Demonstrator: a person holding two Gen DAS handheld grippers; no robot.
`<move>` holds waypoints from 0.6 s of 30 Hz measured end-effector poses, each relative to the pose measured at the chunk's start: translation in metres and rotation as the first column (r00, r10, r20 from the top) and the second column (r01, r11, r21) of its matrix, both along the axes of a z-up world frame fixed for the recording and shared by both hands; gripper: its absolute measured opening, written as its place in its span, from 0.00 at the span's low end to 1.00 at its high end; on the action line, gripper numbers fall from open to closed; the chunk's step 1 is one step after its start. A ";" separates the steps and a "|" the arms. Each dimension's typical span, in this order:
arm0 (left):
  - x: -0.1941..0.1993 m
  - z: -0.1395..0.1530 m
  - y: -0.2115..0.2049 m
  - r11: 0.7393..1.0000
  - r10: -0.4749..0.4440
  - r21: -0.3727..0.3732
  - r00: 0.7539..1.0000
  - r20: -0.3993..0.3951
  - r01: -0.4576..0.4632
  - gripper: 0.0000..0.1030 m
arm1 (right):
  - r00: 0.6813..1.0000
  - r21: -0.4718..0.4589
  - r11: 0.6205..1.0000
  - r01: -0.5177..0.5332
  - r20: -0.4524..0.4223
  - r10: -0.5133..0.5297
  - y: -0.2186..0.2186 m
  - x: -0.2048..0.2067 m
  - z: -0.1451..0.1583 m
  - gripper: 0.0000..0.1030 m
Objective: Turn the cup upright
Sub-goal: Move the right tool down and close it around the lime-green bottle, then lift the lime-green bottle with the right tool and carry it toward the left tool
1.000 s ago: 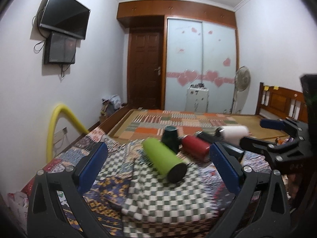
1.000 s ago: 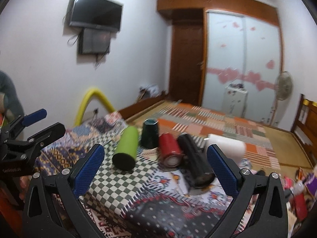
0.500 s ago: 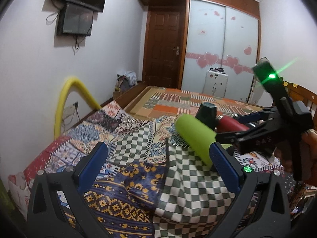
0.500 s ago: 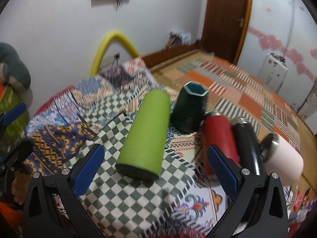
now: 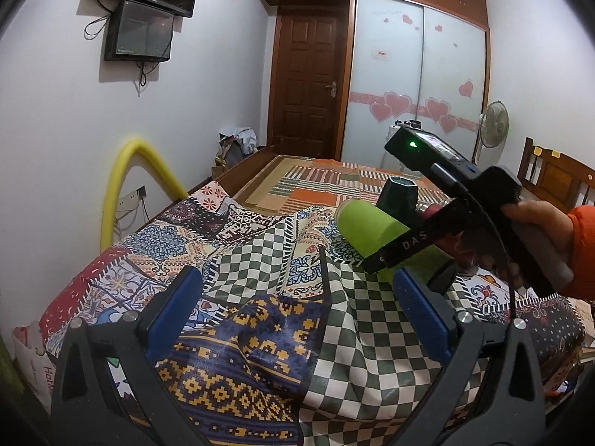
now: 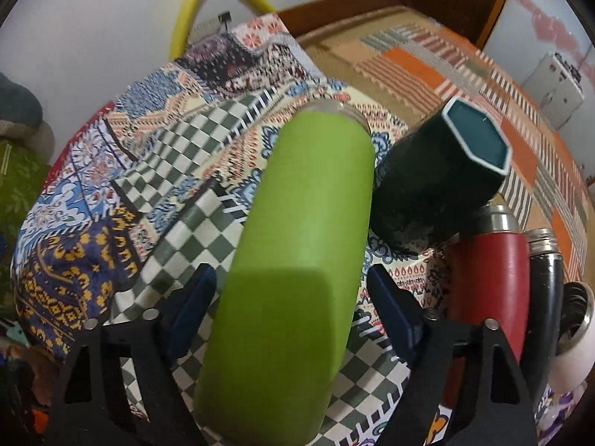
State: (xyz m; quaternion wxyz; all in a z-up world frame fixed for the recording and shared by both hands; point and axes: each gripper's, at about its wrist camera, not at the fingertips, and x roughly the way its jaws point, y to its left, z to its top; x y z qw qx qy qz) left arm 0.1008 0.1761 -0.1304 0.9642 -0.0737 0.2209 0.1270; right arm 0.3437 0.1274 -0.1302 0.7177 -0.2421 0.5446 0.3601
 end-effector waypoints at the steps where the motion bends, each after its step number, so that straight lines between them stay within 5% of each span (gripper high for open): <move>1: 0.000 -0.001 0.000 1.000 0.000 -0.001 1.000 -0.001 0.000 1.00 | 1.000 -0.001 1.000 -0.002 -0.013 0.002 0.001 0.001 -0.001 0.71; 18: 0.002 0.000 -0.004 1.000 0.002 -0.016 1.000 0.001 -0.002 1.00 | 1.000 -0.003 1.000 -0.014 0.023 0.014 -0.011 -0.015 0.017 0.61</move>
